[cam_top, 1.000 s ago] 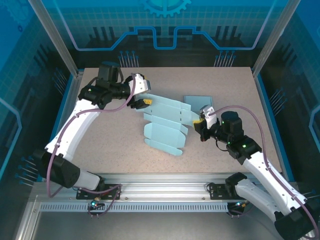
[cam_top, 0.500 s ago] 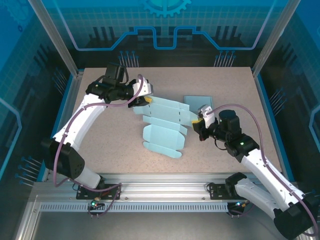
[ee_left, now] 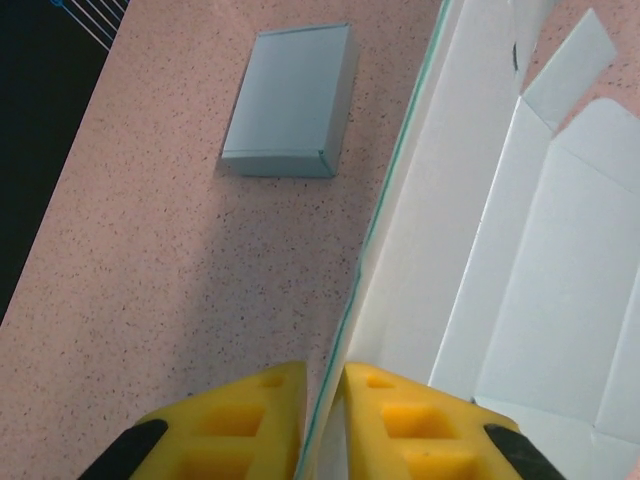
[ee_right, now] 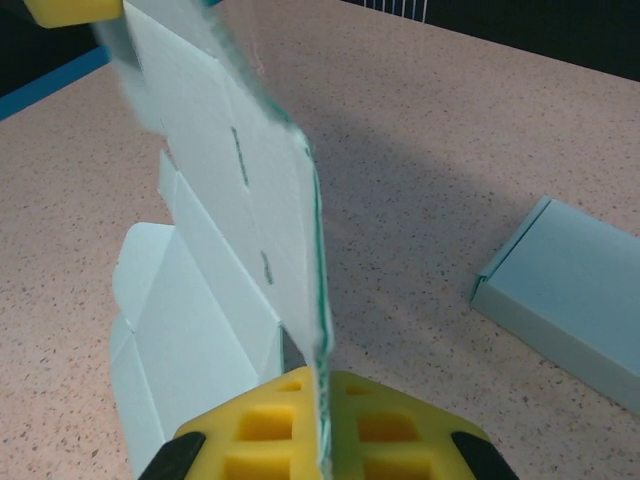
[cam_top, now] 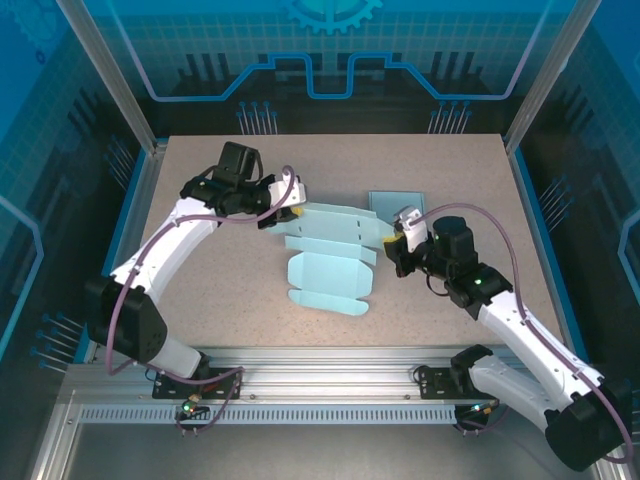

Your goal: Fold the paper box

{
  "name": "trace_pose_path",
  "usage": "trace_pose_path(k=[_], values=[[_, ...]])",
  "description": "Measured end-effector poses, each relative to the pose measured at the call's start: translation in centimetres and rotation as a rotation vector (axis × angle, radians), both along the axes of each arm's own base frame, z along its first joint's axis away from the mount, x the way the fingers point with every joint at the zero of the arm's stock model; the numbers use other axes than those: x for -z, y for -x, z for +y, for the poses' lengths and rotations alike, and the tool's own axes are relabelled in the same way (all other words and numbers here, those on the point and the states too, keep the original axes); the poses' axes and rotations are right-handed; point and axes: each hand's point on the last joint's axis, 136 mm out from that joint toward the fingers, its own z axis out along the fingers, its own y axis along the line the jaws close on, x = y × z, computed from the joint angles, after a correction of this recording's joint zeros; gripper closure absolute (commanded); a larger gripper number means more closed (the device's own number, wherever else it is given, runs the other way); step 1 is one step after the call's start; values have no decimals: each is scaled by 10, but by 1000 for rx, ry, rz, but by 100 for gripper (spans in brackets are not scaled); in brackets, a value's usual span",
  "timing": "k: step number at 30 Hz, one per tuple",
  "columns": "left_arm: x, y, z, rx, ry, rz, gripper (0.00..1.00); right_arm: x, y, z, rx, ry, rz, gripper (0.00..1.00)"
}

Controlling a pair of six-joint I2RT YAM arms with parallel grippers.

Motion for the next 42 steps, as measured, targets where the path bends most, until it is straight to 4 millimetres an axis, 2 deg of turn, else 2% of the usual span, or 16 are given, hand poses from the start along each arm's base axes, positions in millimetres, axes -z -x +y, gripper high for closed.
trace_pose_path(k=[2, 3, 9, 15, 17, 22, 26, 30, 33, 35, 36, 42], values=[[4, -3, -3, -5, -24, -14, 93, 1, -1, -1, 7, 2, 2, 100], [6, -4, -5, -2, -35, -26, 94, 2, -2, -1, 10, 2, 5, 100], [31, -7, -20, -23, -66, -72, 92, 17, -8, -7, 54, 19, 59, 100], [41, -8, -27, -79, -69, -74, 95, 30, -11, -16, 128, 26, 113, 100], [47, -7, -31, -87, -75, -86, 95, 34, -12, -21, 165, 30, 133, 93], [62, -6, -40, -106, -107, -141, 96, 46, -12, -44, 298, 37, 203, 83], [79, -15, -28, -182, -168, -193, 96, 50, -14, -69, 432, 20, 247, 75], [98, -16, -18, -222, -199, -224, 96, 57, -16, -86, 525, -10, 297, 61], [104, -15, -16, -226, -213, -234, 95, 63, -17, -86, 534, -39, 339, 48], [104, -17, -17, -228, -213, -243, 95, 67, -16, -79, 510, -62, 372, 35], [104, -17, -17, -228, -215, -242, 95, 68, -16, -74, 488, -72, 388, 32], [106, -18, -24, -191, -216, -187, 95, 66, -31, -50, 371, -101, 411, 24]])
